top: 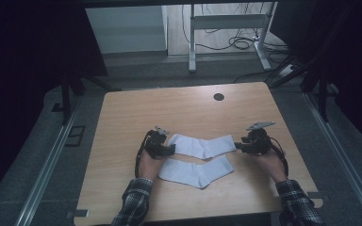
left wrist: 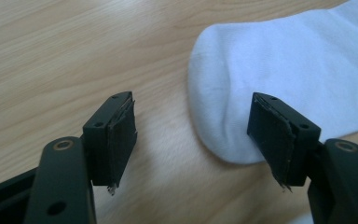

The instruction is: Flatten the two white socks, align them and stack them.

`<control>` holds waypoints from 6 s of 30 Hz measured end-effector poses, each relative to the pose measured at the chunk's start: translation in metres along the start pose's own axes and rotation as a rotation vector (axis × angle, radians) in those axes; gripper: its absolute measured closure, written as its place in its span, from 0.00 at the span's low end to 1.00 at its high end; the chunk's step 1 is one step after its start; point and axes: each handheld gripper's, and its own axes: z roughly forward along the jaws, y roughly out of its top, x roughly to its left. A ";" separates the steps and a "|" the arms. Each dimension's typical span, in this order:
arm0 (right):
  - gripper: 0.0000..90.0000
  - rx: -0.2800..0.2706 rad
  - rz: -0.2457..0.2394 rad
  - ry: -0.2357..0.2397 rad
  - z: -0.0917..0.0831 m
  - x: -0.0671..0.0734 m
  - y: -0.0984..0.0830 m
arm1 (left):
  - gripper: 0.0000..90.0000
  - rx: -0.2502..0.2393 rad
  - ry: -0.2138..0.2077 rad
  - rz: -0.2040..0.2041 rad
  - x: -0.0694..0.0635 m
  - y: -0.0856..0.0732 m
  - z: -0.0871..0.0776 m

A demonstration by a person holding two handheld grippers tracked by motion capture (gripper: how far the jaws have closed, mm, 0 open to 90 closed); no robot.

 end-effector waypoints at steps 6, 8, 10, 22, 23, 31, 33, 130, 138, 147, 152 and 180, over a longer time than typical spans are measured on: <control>0.61 -0.022 0.021 0.012 0.000 0.001 0.007 | 0.47 -0.066 -0.077 -0.063 0.018 0.011 -0.005; 0.63 -0.017 0.021 0.016 0.002 0.003 0.008 | 0.47 -0.059 -0.078 -0.064 0.019 0.015 -0.002; 0.63 -0.010 0.018 0.013 0.007 0.004 0.009 | 0.50 -0.061 -0.095 -0.073 0.020 0.017 0.002; 0.64 0.026 0.021 0.003 0.030 0.008 0.014 | 0.61 -0.022 -0.076 -0.067 0.019 0.010 0.014; 0.66 0.037 0.012 0.000 0.033 0.009 0.014 | 0.63 -0.031 -0.078 -0.065 0.019 0.009 0.014; 0.89 0.043 -0.009 -0.002 0.033 0.015 0.015 | 0.93 -0.045 -0.146 -0.063 0.014 0.006 0.013; 0.91 0.045 -0.016 -0.011 0.032 0.016 0.016 | 0.95 -0.055 -0.135 -0.051 0.012 0.004 0.012; 0.85 0.063 -0.142 0.159 -0.014 0.078 -0.010 | 0.92 -0.113 -0.166 0.049 -0.015 -0.064 -0.073; 0.85 0.025 -0.146 0.155 -0.022 0.076 0.001 | 0.92 -0.133 -0.154 0.064 -0.012 -0.052 -0.080; 0.85 -0.024 -0.137 0.131 -0.032 0.067 0.021 | 0.91 -0.155 -0.136 0.064 -0.007 -0.029 -0.083; 0.85 -0.043 -0.126 0.119 -0.034 0.061 0.033 | 0.91 -0.161 -0.125 0.062 -0.002 -0.015 -0.085; 0.85 -0.032 -0.079 0.022 0.023 0.032 0.069 | 0.91 -0.045 -0.023 0.055 0.021 0.028 -0.014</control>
